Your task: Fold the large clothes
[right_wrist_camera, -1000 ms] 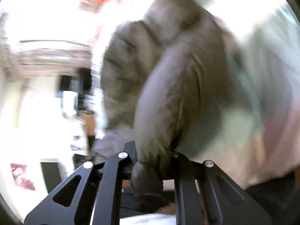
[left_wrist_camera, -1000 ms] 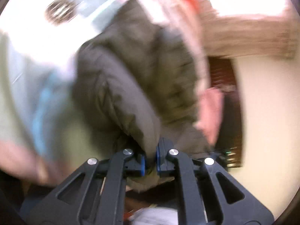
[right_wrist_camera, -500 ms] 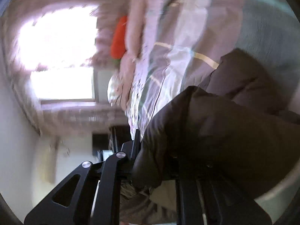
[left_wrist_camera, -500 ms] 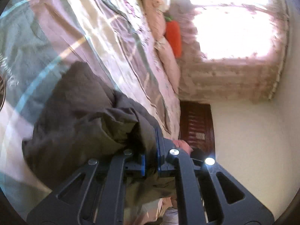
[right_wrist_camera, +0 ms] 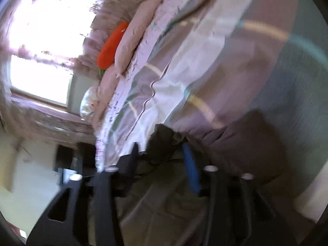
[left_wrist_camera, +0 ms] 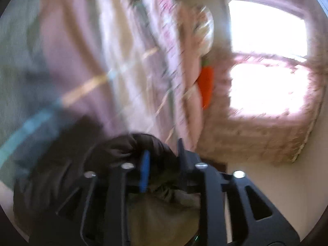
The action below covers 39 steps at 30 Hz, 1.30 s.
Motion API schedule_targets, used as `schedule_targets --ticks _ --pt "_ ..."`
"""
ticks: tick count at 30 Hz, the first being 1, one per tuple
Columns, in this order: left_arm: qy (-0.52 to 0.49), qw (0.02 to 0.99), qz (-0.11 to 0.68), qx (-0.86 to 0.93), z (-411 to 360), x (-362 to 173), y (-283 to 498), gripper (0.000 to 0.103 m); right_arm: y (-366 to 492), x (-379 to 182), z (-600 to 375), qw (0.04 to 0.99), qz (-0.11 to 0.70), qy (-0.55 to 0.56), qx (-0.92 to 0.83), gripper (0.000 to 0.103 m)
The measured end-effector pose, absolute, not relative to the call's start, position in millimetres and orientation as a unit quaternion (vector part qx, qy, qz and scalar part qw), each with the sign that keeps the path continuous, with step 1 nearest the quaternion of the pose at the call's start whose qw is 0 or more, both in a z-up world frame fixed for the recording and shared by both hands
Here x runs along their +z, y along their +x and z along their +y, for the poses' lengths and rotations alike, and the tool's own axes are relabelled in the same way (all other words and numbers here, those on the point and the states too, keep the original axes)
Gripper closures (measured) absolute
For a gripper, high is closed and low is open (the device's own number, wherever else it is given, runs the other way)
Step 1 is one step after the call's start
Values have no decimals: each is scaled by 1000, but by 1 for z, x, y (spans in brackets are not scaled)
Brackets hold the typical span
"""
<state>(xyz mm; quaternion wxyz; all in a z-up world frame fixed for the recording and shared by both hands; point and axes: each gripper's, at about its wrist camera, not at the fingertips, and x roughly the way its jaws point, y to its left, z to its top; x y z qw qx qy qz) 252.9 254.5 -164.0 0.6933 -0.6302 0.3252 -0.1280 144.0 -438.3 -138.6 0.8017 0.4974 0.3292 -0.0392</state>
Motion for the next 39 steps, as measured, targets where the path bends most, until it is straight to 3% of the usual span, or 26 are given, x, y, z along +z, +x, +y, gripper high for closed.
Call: schedule_targets --ticks 4,6,9,12,17,22,26,32,39 --pt "-585 765 268 -34 271 -110 220 71 127 -127 -441 821 323 463 -83 45" --pt "-502 822 270 -26 248 -61 204 71 113 -101 -435 845 298 433 -100 45" --pt "-298 901 309 -57 156 -2 177 70 90 -53 -396 876 282 382 -82 45" --pt "-177 896 382 -141 70 -1 158 64 69 -28 -331 884 314 345 -30 44" --pt "18 877 448 -175 -24 -50 118 62 49 -50 -235 891 395 225 14 44" --pt "-2 857 495 -145 -17 -102 170 60 99 -90 -189 889 446 102 -18 44" --pt "-60 870 480 -99 5 -111 204 60 146 -100 -198 898 426 107 -30 38" --pt "-58 888 453 -48 15 -124 252 60 200 -113 -214 907 402 114 -51 27" --pt "-81 872 480 48 93 -157 282 61 224 -127 -292 892 405 140 -143 27"
